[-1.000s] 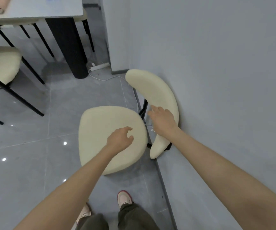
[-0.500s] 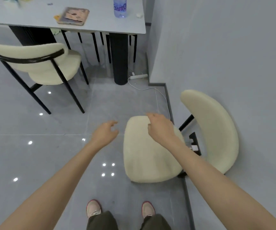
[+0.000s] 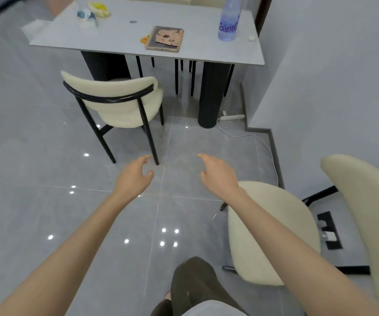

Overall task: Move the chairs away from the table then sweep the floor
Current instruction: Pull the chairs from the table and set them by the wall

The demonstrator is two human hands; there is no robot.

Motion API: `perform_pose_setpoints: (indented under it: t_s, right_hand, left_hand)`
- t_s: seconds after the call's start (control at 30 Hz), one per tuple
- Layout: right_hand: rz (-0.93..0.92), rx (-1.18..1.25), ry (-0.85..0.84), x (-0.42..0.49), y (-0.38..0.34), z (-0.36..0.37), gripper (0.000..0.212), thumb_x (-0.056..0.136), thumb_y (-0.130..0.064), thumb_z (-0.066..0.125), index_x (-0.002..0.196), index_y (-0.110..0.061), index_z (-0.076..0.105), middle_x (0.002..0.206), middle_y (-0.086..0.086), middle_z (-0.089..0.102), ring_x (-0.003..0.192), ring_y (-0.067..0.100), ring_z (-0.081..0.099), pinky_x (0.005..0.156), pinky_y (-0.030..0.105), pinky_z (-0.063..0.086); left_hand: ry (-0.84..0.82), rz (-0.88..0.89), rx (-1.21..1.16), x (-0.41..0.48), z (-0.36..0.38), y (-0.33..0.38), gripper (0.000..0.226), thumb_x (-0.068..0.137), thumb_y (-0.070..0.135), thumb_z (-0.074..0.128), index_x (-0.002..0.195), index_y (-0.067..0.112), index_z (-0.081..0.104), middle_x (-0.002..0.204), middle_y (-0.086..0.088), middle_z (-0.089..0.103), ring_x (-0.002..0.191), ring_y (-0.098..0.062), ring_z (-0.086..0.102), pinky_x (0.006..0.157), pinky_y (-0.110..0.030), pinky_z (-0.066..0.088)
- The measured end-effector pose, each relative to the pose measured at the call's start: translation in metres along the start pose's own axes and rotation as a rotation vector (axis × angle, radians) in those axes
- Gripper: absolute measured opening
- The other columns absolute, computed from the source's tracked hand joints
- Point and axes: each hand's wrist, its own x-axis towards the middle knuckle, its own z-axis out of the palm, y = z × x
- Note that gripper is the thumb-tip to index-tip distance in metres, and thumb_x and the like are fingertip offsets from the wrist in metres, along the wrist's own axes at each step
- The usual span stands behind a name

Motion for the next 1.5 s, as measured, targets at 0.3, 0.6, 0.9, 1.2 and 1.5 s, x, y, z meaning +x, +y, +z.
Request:
perform_pose_setpoints:
  t_s: [0.3, 0.6, 0.9, 1.2, 1.5]
  right_hand:
    - [-0.133, -0.004, -0.024, 0.148, -0.083, 0.019, 0.051, 0.095, -0.014, 0.042, 0.145, -0.020, 0.035, 0.143, 0.004, 0.046, 0.127, 0.026, 0.045, 0.094, 0.038, 0.044]
    - [-0.242, -0.010, -0.058, 0.328, -0.155, 0.008, 0.052, 0.093, -0.009, 0.044, 0.144, -0.014, 0.036, 0.146, 0.003, 0.041, 0.131, 0.024, 0.039, 0.097, 0.036, 0.042]
    - [-0.299, -0.063, -0.128, 0.456, -0.210, 0.032, 0.059, 0.091, -0.007, 0.046, 0.148, -0.012, 0.029, 0.153, 0.004, 0.031, 0.140, 0.023, 0.031, 0.108, 0.033, 0.034]
    - [-0.264, -0.191, -0.298, 0.567, -0.258, 0.084, 0.077, 0.081, -0.008, 0.058, 0.150, -0.010, 0.024, 0.151, 0.008, 0.033, 0.138, 0.026, 0.033, 0.115, 0.037, 0.026]
    - [-0.163, -0.352, -0.547, 0.596, -0.280, 0.120, 0.060, 0.078, -0.017, 0.062, 0.135, -0.020, 0.045, 0.125, 0.004, 0.058, 0.115, 0.026, 0.055, 0.098, 0.035, 0.036]
  left_hand:
    - [0.051, 0.043, 0.098, 0.131, -0.059, -0.063, 0.055, 0.092, 0.022, 0.055, 0.144, 0.018, 0.038, 0.142, -0.008, 0.046, 0.115, -0.029, 0.054, 0.100, -0.037, 0.043]
    - [0.090, 0.032, 0.172, 0.299, -0.124, -0.098, 0.082, 0.088, 0.019, 0.060, 0.153, 0.012, 0.011, 0.157, -0.012, 0.019, 0.144, -0.030, 0.020, 0.115, -0.044, 0.030]
    - [0.001, -0.052, 0.368, 0.422, -0.171, -0.147, 0.091, 0.087, 0.023, 0.062, 0.153, 0.012, 0.000, 0.160, -0.012, 0.002, 0.147, -0.037, -0.002, 0.118, -0.051, 0.015]
    - [-0.373, 0.032, 0.734, 0.539, -0.208, -0.217, 0.108, 0.079, 0.043, 0.070, 0.153, 0.017, -0.004, 0.160, -0.010, 0.004, 0.148, -0.034, -0.004, 0.119, -0.049, 0.000]
    - [-0.576, 0.265, 0.899, 0.590, -0.214, -0.261, 0.065, 0.075, 0.047, 0.066, 0.135, 0.034, 0.043, 0.123, 0.002, 0.059, 0.116, -0.027, 0.051, 0.107, -0.042, 0.024]
